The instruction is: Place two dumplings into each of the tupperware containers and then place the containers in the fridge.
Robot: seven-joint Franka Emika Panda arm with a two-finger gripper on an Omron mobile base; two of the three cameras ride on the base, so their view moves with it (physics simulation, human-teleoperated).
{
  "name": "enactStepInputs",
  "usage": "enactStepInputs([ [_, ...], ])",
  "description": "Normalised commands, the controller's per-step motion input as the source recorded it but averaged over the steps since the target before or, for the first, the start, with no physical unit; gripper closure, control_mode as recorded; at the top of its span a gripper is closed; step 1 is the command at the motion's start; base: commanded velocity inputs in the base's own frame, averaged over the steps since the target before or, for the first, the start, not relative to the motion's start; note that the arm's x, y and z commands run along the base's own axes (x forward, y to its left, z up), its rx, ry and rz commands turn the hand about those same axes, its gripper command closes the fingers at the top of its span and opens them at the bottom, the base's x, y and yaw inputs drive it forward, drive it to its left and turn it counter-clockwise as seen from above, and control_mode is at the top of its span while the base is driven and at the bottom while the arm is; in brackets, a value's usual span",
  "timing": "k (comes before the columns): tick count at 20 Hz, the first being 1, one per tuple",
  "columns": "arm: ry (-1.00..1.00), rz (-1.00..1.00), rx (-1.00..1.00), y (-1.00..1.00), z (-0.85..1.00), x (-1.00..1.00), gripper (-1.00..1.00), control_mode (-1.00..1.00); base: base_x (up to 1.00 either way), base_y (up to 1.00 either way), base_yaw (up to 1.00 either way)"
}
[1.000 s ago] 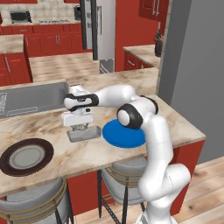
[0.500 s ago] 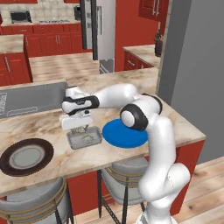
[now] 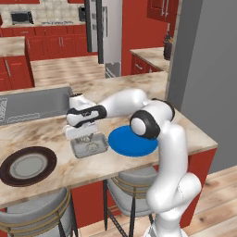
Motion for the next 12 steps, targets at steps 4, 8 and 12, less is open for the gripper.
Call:
enactStepInputs([
  [4, -0.05, 0.0, 0.0, -0.04, -0.01, -0.61, 1.0, -1.0, 0.0, 0.0, 0.0],
  [8, -0.01, 0.0, 0.03, -0.28, -0.32, -0.1, 1.0, -1.0, 0.0, 0.0, 0.0],
  [12, 0.0, 0.0, 0.04, -0.18, -0.26, 0.09, 1.0, -1.0, 0.0, 0.0, 0.0],
])
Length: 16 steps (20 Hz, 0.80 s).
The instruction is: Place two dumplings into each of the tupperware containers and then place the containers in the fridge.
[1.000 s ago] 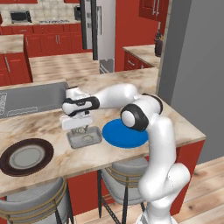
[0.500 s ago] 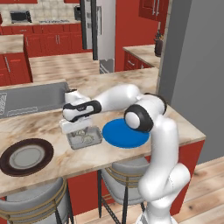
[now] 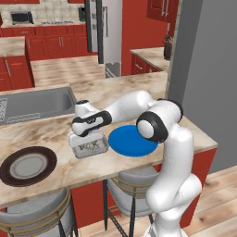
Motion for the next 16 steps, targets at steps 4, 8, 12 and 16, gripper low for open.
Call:
enactStepInputs([
  [4, 0.0, 0.0, 0.0, 0.0, -0.22, 0.01, -1.0, -1.0, 0.0, 0.0, 0.0],
  [8, 0.0, 0.0, 0.0, 0.0, 0.0, 0.0, -1.0, -1.0, 0.0, 0.0, 0.0],
  [12, 0.0, 0.0, 0.0, 0.0, 0.0, 0.05, -1.0, -1.0, 0.0, 0.0, 0.0],
  [16, 0.0, 0.0, 0.0, 0.0, 0.0, 0.21, -1.0, -1.0, 0.0, 0.0, 0.0],
])
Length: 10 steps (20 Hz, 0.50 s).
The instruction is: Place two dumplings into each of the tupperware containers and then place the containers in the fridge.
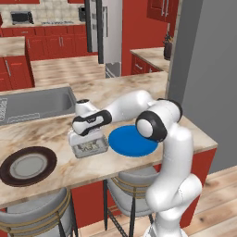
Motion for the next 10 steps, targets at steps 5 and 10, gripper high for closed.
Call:
enactStepInputs([
  [5, -0.02, -0.01, 0.03, -0.08, 0.15, 0.15, -1.0, -1.0, 0.0, 0.0, 0.0],
  [10, -0.05, -0.13, 0.02, -0.42, 0.27, -0.34, -1.0, -1.0, 0.0, 0.0, 0.0],
])
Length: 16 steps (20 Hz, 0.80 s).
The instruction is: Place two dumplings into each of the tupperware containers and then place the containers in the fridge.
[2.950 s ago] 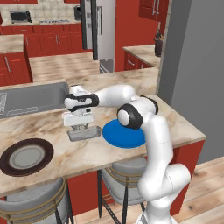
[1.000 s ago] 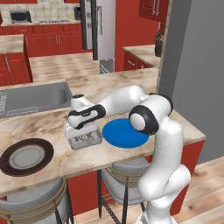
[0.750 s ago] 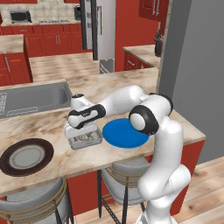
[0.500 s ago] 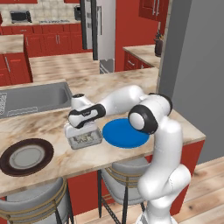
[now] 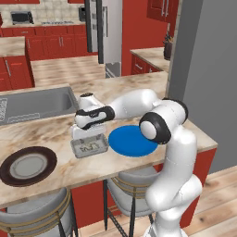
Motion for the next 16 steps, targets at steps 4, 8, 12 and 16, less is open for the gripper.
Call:
enactStepInputs([
  [4, 0.0, -0.14, 0.06, -0.84, 0.0, -0.18, -1.0, -1.0, 0.0, 0.0, 0.0],
  [8, 0.0, -0.09, 0.12, -0.71, 0.0, 0.0, -1.0, -1.0, 0.0, 0.0, 0.0],
  [12, 0.0, 0.02, 0.05, -0.29, -0.14, 0.27, -1.0, -1.0, 0.0, 0.0, 0.0],
  [16, 0.0, 0.11, 0.02, -0.07, -0.2, 0.64, -1.0, -1.0, 0.0, 0.0, 0.0],
])
